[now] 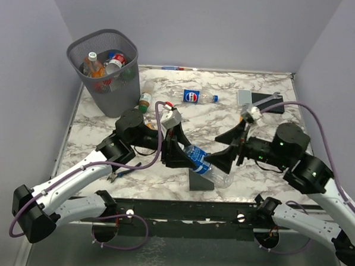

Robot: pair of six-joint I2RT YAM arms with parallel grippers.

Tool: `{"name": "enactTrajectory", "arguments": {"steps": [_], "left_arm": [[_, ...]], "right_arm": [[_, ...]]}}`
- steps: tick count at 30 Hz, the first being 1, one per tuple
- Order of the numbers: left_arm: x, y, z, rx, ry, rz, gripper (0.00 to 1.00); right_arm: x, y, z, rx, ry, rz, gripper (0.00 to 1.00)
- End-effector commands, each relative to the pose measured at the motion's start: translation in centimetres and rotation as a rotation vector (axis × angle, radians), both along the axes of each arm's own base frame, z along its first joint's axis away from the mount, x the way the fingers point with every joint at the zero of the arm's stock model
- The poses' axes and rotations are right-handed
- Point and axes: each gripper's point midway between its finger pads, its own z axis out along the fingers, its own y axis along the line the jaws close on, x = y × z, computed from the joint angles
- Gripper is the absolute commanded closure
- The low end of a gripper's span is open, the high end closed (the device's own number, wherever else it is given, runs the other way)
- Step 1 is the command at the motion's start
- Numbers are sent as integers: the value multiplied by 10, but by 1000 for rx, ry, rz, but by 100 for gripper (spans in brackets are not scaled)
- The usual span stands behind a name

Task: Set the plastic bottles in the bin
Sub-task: Pick up the plastic bottle from the corner of the board.

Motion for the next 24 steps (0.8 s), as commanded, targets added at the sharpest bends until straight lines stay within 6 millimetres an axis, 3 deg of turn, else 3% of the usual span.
{"name": "enactTrajectory", "arguments": {"steps": [1, 6, 13, 16, 18, 21, 24], "left_arm": [[-32, 16, 29, -61, -157, -158, 100], [-24, 23, 26, 5, -293, -106, 100], [-16, 21, 33, 0, -337, -72, 100], [-11, 16, 33, 9, -327, -77, 100], [-8, 13, 34, 12, -325, -69, 100], [-2, 12, 40, 8, -336, -30, 59], [10, 17, 55, -27, -391, 92, 33]], "right_arm": [[-41, 19, -25, -68, 49, 295, 2], [-57, 23, -46, -119, 121, 413, 2], [-58, 23, -72, -177, 188, 425, 6], [-54, 25, -75, -175, 186, 413, 25], [-50, 27, -75, -166, 177, 396, 43], [-46, 27, -70, -136, 140, 373, 57], [-42, 24, -56, -96, 74, 333, 62]]}}
